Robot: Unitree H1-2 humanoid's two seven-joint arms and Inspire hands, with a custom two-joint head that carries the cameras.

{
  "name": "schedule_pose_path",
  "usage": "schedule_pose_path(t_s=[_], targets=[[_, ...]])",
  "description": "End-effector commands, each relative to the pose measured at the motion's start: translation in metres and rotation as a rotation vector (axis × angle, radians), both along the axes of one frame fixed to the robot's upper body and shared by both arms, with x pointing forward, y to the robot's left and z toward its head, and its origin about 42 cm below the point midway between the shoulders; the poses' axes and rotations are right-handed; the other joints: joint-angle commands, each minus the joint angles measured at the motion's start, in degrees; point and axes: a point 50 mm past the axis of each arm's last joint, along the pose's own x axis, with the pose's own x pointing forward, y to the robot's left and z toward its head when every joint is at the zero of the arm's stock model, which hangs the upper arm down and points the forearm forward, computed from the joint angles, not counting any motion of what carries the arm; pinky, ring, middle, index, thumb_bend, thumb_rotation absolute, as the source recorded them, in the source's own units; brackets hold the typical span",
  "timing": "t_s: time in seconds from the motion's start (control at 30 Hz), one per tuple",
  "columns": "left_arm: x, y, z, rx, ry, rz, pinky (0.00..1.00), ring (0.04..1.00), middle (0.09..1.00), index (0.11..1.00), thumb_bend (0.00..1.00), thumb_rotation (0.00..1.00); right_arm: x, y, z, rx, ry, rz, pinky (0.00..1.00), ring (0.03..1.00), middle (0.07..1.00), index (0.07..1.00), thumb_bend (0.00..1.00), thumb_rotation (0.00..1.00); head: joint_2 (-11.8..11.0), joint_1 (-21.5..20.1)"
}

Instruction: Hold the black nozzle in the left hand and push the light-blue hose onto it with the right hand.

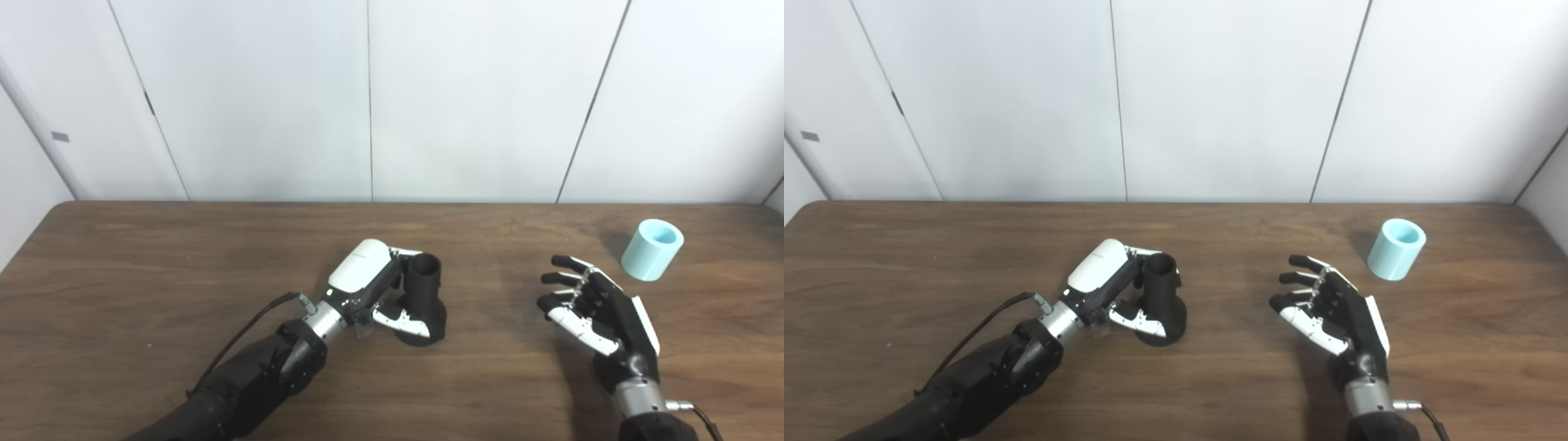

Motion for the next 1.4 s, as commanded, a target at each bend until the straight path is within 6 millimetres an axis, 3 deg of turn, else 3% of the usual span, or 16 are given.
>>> schedule_pose_path(t_s=[0.0,0.17,0.27,0.47,0.53,0.63,0.67,0.7,0.73,0.83,0.93,1.0,1.1,1.2,1.33,1.37], targets=[[-0.056,0.036,-0.093,0.276,0.248,-0.016,0.29,0.374,0.429,0.523,0.50,0.00,0.013,-0.006,0.033,-0.030,-0.123,0.028,0.36,0.487,0.609,0.687,0.60,0.22,-0.33,-0.97],[-0.055,0.038,-0.095,0.280,0.273,-0.009,0.30,0.364,0.440,0.528,0.50,0.00,0.032,-0.034,0.055,-0.160,-0.209,0.056,0.39,0.495,0.608,0.687,0.67,0.24,-1.62,-3.84],[-0.055,0.040,-0.095,0.287,0.282,-0.007,0.30,0.361,0.442,0.528,0.50,0.00,0.037,-0.042,0.091,-0.240,-0.254,0.031,0.39,0.502,0.616,0.681,0.69,0.17,-2.89,-6.81],[-0.058,0.050,-0.097,0.295,0.279,0.005,0.31,0.368,0.439,0.525,0.50,0.00,0.038,-0.043,0.169,-0.471,-0.267,-0.073,0.43,0.563,0.725,0.714,0.69,0.04,-6.13,-14.89],[-0.059,0.054,-0.098,0.292,0.287,0.012,0.32,0.371,0.440,0.525,0.50,0.00,0.040,-0.046,0.184,-0.515,-0.272,-0.106,0.43,0.557,0.749,0.726,0.71,0.03,-7.05,-16.98],[-0.060,0.062,-0.098,0.284,0.299,0.029,0.34,0.369,0.446,0.504,0.50,0.00,0.047,-0.051,0.202,-0.546,-0.290,-0.140,0.56,0.623,0.753,0.716,0.75,0.05,-8.72,-21.34],[-0.060,0.065,-0.098,0.287,0.296,0.032,0.34,0.372,0.450,0.516,0.50,0.00,0.049,-0.052,0.208,-0.540,-0.299,-0.147,0.56,0.650,0.753,0.725,0.74,0.04,-8.95,-21.98],[-0.060,0.067,-0.099,0.291,0.294,0.035,0.33,0.368,0.449,0.524,0.50,0.00,0.050,-0.052,0.211,-0.536,-0.306,-0.152,0.49,0.668,0.773,0.749,0.74,0.02,-9.30,-22.84],[-0.060,0.069,-0.099,0.295,0.292,0.037,0.33,0.367,0.448,0.527,0.50,0.00,0.051,-0.053,0.213,-0.544,-0.310,-0.164,0.47,0.673,0.780,0.757,0.74,0.01,-9.60,-23.59],[-0.059,0.073,-0.097,0.302,0.287,0.035,0.33,0.358,0.450,0.521,0.50,0.00,0.055,-0.059,0.220,-0.599,-0.311,-0.217,0.59,0.739,0.811,0.787,0.77,0.08,-10.40,-25.32],[-0.057,0.075,-0.096,0.309,0.284,0.036,0.33,0.353,0.440,0.503,0.50,0.00,0.062,-0.075,0.224,-0.618,-0.281,-0.254,0.66,0.760,0.820,0.814,0.79,0.17,-10.70,-26.01],[-0.056,0.076,-0.095,0.310,0.285,0.035,0.33,0.357,0.439,0.514,0.50,0.00,0.068,-0.089,0.222,-0.624,-0.246,-0.266,0.66,0.762,0.816,0.820,0.80,0.17,-10.81,-26.28],[-0.055,0.077,-0.093,0.311,0.280,0.030,0.33,0.369,0.440,0.524,0.50,0.00,0.074,-0.107,0.211,-0.651,-0.164,-0.285,0.70,0.804,0.841,0.835,0.83,0.20,-11.30,-26.61],[-0.055,0.078,-0.092,0.312,0.273,0.028,0.33,0.378,0.435,0.524,0.50,0.00,0.080,-0.125,0.188,-0.638,-0.099,-0.306,0.76,0.839,0.869,0.858,0.82,0.30,-11.59,-26.72],[-0.053,0.082,-0.090,0.320,0.263,0.027,0.31,0.375,0.431,0.522,0.50,0.00,0.084,-0.132,0.162,-0.597,-0.069,-0.310,0.78,0.847,0.859,0.867,0.79,0.37,-11.73,-27.38],[-0.053,0.084,-0.089,0.324,0.261,0.027,0.31,0.373,0.431,0.524,0.50,0.00,0.085,-0.133,0.158,-0.590,-0.062,-0.310,0.80,0.858,0.862,0.877,0.84,0.41,-11.69,-27.64]])
